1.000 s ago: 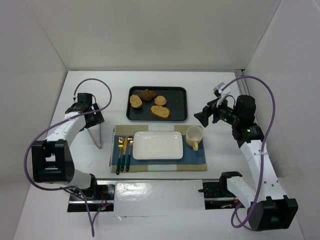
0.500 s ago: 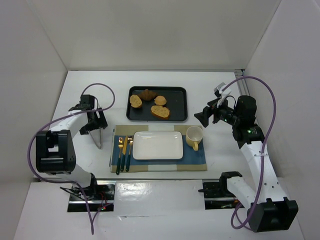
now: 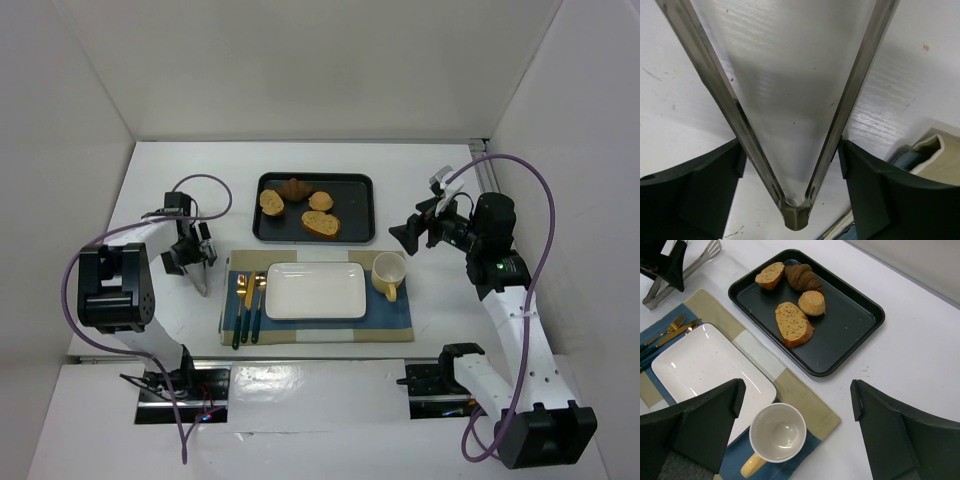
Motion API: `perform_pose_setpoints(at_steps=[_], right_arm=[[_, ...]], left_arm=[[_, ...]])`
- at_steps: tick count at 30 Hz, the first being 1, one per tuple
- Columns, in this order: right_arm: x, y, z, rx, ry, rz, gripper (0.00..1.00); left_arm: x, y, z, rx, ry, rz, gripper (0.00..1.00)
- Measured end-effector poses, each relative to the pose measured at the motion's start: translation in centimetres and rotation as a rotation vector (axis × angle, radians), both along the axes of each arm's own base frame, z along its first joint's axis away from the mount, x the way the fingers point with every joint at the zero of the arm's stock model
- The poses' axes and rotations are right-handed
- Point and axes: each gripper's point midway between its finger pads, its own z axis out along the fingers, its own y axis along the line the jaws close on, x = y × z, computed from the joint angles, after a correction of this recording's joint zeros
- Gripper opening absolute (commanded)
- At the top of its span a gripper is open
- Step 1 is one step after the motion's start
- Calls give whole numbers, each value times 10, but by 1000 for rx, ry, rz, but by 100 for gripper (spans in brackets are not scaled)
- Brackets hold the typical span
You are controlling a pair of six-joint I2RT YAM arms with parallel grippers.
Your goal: Place the bread
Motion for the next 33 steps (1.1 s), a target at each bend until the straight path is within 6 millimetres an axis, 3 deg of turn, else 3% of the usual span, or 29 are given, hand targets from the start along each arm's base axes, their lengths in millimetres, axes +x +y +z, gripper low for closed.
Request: perform_pose_setpoints(at_steps=[3,4,7,8,11,15,19,22,26,30,33], right_arm=[[0,0,1,1,-2,1,100],[-1,0,1,1,-3,2,100],[-1,0,2,1,-5,2,100],[-1,0,2,1,-7,3,100],[-2,0,3,2,-10,3,100],[-2,1,3,-2,-14,9,100],[-3,2,3,-2,-16,17,100],[-4,3,3,-1,-17,24,100],[-3,3,3,-1,-16,27,100],[-4,3,3,-2,-16,29,100],[-4,4,3,-2,-17,31,100]], left_arm=[[3,2,-2,-25,2,12,82],[4,4,-1,-26,2,17,70],[6,8,-1,-30,1,28,48],[6,9,-1,-31,2,28,30],[7,9,-1,-39,-1,30,0],[8,3,2,-68,-11,4,0],[13,-17,17,-123,-60,-47,0],[22,-46,47,-167,-133,-128,0],[56,-98,110,-242,-282,-267,2],[78,-148,164,-320,-393,-406,42],[88,-174,183,-359,-417,-474,55]])
